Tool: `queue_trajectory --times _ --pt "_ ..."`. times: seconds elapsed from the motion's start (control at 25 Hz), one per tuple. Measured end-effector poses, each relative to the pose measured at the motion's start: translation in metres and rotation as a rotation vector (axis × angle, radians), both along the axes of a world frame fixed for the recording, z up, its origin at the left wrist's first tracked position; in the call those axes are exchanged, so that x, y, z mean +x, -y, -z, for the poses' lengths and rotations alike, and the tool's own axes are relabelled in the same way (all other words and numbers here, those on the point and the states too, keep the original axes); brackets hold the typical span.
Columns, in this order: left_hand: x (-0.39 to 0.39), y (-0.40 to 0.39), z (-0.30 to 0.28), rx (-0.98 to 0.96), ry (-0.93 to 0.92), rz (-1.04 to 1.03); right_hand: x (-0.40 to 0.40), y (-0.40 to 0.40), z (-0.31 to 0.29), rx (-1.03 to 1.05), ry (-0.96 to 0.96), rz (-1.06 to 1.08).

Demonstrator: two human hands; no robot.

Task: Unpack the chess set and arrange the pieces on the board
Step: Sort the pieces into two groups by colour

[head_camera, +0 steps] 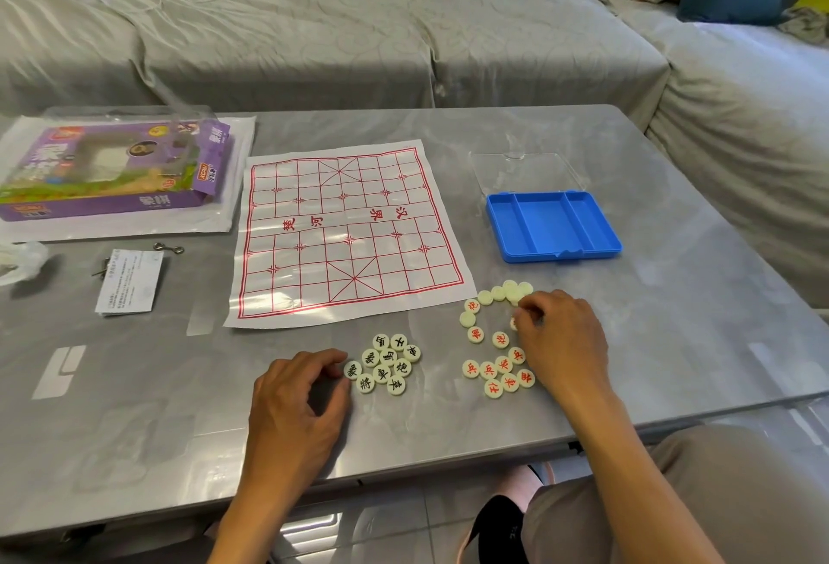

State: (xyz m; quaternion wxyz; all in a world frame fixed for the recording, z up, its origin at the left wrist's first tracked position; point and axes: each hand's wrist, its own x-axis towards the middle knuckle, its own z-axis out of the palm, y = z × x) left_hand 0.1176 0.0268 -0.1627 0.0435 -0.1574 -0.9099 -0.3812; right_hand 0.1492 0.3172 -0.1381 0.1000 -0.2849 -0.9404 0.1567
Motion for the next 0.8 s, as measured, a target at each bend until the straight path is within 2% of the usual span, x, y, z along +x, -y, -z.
queue_trajectory --times 0.2,0.32,0.44,0.6,0.8 --pt "0.0 0.0 0.0 -0.001 0.002 -0.004 -0.015 0.046 0.01 0.071 -0.081 -0.137" --pt "0.0 0.0 0.001 -0.004 0.004 -0.001 -0.02 0.05 0.014 0.09 -0.084 -0.139" --pt "0.0 0.0 0.001 -0.008 0.006 0.002 -0.021 0.049 0.016 0.032 -0.144 -0.172" --pt "0.0 0.0 0.0 -0.007 -0.003 0.0 -0.018 0.04 0.012 -0.151 -0.235 -0.165" --pt "0.0 0.0 0.0 -0.001 -0.014 0.004 -0.014 0.032 0.011 -0.192 -0.15 -0.19"
